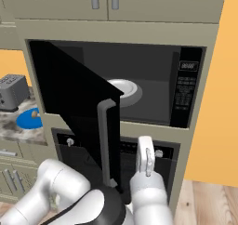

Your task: Pick the mushroom from the counter and place it in the microwave. Then turn on the microwave.

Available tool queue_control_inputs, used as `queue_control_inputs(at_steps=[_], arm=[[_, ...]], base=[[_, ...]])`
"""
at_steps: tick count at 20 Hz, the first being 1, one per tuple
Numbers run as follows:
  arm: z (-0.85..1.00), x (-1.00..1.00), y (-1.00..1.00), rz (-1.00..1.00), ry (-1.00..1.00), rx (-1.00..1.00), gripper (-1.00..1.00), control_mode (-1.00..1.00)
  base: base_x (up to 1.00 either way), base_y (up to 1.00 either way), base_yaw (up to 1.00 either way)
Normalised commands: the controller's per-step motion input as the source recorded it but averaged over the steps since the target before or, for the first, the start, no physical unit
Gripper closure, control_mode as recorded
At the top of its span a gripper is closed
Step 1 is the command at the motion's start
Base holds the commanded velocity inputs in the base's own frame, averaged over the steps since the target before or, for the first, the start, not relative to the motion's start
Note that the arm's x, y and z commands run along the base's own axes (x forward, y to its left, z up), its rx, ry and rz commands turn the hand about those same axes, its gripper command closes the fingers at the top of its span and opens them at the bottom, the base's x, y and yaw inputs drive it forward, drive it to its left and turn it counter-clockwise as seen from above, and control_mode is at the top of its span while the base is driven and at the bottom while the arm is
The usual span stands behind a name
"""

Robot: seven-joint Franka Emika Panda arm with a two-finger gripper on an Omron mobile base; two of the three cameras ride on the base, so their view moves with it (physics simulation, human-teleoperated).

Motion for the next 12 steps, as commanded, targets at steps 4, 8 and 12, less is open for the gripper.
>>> queue_control_inputs(at_steps=[4,8,12], arm=[[-0.06,0.00,0.13,0.00,0.00,-0.07,-1.00,-1.00],[-0.04,0.01,0.17,0.00,0.02,-0.01,-1.00,-1.00],[0.00,0.01,0.17,0.00,0.05,0.00,-1.00,-1.00]], base=[[0.00,0.00,0.00],[0.00,0.00,0.00],[0.00,0.00,0.00]])
